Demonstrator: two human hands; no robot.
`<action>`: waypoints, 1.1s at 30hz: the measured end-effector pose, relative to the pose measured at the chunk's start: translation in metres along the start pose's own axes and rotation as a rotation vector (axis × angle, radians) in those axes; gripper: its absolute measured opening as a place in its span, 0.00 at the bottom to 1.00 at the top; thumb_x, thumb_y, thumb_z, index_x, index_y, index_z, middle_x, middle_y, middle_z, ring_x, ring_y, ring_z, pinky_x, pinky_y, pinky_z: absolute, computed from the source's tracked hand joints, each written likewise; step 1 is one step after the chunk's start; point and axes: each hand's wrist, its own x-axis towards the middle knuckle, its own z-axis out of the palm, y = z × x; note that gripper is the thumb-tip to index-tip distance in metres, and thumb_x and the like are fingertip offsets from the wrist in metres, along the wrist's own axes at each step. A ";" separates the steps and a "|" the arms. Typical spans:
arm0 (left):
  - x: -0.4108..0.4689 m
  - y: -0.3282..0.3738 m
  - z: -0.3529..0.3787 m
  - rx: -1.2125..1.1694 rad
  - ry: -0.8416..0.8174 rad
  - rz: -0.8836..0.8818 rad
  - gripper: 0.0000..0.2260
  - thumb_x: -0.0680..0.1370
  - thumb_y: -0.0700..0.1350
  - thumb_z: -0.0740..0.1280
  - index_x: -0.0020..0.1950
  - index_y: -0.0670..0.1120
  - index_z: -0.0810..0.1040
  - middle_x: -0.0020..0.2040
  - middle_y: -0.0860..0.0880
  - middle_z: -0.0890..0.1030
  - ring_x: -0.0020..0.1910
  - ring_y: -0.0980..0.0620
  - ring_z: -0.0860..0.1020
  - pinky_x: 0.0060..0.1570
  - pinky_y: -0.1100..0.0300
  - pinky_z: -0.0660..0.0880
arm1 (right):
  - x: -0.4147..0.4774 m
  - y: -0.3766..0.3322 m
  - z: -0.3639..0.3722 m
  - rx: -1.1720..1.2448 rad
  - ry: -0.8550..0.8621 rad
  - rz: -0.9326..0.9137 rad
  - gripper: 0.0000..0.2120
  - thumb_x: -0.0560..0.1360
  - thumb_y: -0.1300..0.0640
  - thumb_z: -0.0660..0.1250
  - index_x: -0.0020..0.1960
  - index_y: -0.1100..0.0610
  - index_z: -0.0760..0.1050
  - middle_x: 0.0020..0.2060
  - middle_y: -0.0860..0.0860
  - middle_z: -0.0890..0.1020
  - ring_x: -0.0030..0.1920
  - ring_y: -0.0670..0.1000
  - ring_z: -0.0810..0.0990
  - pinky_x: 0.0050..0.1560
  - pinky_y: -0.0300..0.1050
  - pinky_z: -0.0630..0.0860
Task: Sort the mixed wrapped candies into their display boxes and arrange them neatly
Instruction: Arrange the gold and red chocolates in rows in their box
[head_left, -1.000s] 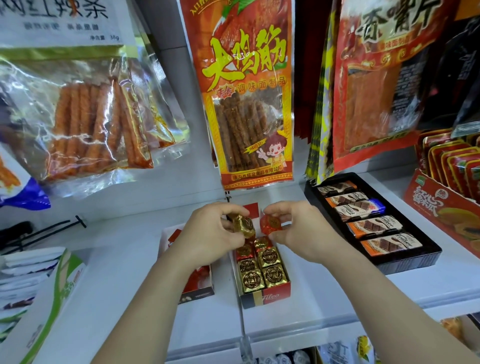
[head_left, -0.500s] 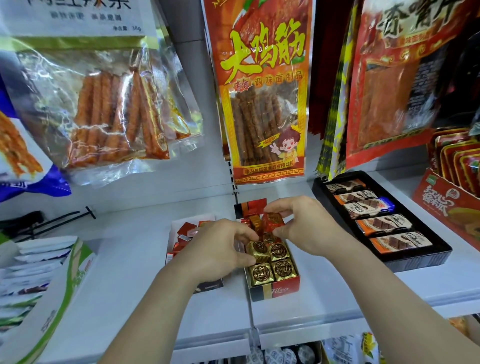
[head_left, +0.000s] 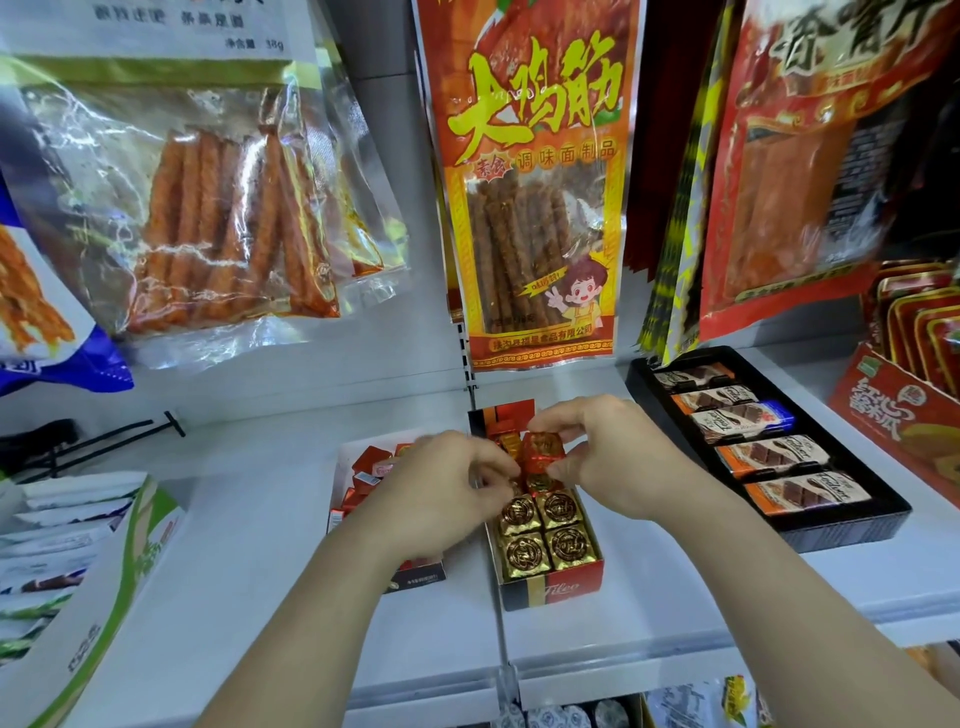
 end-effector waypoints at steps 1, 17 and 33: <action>0.001 0.001 -0.002 0.018 0.095 -0.011 0.09 0.78 0.47 0.68 0.56 0.55 0.82 0.40 0.63 0.78 0.36 0.73 0.72 0.33 0.79 0.66 | 0.000 -0.001 0.000 -0.011 0.007 -0.008 0.21 0.72 0.64 0.71 0.63 0.50 0.77 0.57 0.47 0.79 0.57 0.46 0.77 0.52 0.37 0.72; 0.032 -0.012 0.012 0.317 0.197 -0.051 0.19 0.74 0.47 0.68 0.65 0.57 0.75 0.58 0.53 0.79 0.59 0.52 0.69 0.52 0.56 0.75 | 0.003 0.000 0.006 -0.217 -0.088 -0.015 0.20 0.73 0.63 0.64 0.61 0.47 0.77 0.57 0.46 0.79 0.59 0.49 0.72 0.52 0.37 0.69; 0.021 -0.014 -0.002 -0.435 0.264 -0.025 0.18 0.70 0.34 0.72 0.54 0.51 0.80 0.48 0.53 0.79 0.47 0.57 0.79 0.43 0.70 0.74 | 0.007 0.002 0.011 0.020 0.034 -0.020 0.14 0.77 0.59 0.63 0.60 0.50 0.79 0.54 0.47 0.82 0.42 0.41 0.74 0.45 0.35 0.71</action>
